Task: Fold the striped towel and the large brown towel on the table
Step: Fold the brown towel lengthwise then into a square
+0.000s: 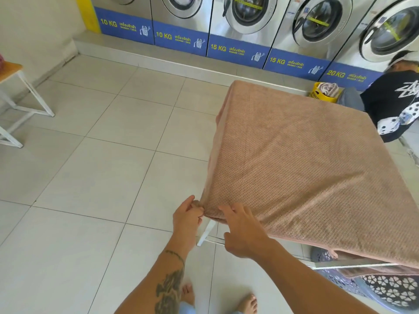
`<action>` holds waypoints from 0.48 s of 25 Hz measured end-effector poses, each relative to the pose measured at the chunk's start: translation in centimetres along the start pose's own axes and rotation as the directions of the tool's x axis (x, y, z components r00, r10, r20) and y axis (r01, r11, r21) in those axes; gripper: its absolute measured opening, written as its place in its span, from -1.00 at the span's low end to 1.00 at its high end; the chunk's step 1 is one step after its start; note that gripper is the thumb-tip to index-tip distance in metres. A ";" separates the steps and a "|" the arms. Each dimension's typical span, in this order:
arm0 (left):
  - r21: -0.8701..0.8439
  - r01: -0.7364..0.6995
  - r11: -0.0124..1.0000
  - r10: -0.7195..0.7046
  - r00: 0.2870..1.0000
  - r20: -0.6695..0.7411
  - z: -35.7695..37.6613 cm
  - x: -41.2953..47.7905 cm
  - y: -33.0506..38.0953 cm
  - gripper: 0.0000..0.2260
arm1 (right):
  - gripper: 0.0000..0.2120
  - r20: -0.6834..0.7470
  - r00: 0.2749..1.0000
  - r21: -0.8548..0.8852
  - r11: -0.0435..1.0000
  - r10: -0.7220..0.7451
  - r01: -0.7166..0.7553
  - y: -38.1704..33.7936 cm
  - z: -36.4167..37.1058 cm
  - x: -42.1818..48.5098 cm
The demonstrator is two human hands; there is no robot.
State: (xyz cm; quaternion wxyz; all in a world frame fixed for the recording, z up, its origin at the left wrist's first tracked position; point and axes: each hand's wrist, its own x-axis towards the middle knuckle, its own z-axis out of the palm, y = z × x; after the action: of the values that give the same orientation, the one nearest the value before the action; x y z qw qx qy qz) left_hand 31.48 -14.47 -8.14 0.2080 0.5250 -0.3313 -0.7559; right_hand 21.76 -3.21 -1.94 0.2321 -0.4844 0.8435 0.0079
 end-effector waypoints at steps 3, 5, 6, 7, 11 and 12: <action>-0.124 -0.006 0.992 0.018 0.995 0.097 -0.9 -1.1 1.6 -0.58 | -0.34 -0.033 0.999 -0.021 0.999 -0.030 0.029 -1.5 -0.1 1.4; -0.086 -0.076 0.993 0.086 0.989 0.120 -1.1 -1.5 2.4 -0.65 | -0.43 -0.074 0.997 -0.038 0.999 0.001 -0.003 -2.2 -0.1 2.5; -0.068 -0.118 0.991 0.126 0.983 0.135 -1.1 -1.7 2.8 -0.68 | -0.53 -0.125 0.992 -0.044 0.999 0.010 -0.015 -2.3 -0.1 3.0; -0.081 -0.144 0.986 0.154 0.979 0.131 -1.2 -1.7 3.1 -0.69 | -0.66 -0.183 0.983 -0.047 0.999 0.009 -0.018 -2.4 -0.2 3.4; -0.335 -0.060 0.940 0.084 0.995 0.057 -1.4 -1.2 3.6 -0.73 | -0.82 -0.272 0.960 0.036 0.997 -0.060 0.073 -2.2 -1.0 4.0; -0.402 -0.005 0.916 0.038 0.996 0.076 -1.2 -0.9 3.6 -0.74 | -0.82 -0.258 0.962 0.045 0.994 -0.088 0.103 -2.0 -1.3 4.0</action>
State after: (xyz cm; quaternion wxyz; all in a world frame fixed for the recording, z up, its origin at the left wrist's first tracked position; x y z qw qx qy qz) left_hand 32.81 -16.69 -5.27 0.3056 0.4361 -0.1834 -0.8263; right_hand 21.18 -7.82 -2.01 0.1358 -0.5143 0.8420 -0.0903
